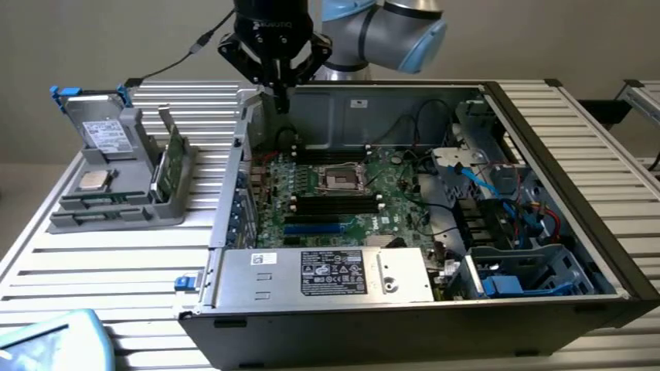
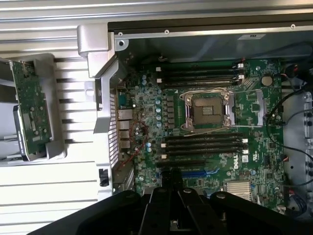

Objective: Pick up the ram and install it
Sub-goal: 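Reach for the ram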

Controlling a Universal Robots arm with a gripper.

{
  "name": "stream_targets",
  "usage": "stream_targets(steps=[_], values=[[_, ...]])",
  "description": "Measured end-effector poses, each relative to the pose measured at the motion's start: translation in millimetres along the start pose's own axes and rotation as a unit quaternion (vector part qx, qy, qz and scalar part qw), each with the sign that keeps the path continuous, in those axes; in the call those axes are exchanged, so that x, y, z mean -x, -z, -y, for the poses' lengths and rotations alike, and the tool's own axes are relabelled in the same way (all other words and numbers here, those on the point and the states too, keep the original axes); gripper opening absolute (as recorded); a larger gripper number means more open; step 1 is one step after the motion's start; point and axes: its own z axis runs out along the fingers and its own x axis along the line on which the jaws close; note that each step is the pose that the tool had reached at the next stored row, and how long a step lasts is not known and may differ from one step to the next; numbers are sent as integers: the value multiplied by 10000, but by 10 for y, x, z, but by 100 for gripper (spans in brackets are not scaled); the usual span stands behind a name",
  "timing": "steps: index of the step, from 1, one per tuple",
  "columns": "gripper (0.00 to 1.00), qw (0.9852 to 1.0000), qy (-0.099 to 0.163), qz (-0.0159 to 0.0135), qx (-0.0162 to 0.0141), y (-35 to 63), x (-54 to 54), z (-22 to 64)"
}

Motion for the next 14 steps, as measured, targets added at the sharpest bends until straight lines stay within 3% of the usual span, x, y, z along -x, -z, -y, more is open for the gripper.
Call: stream_targets(steps=[14], values=[[11,9999,-5,-103,-2,15,-531,155]])
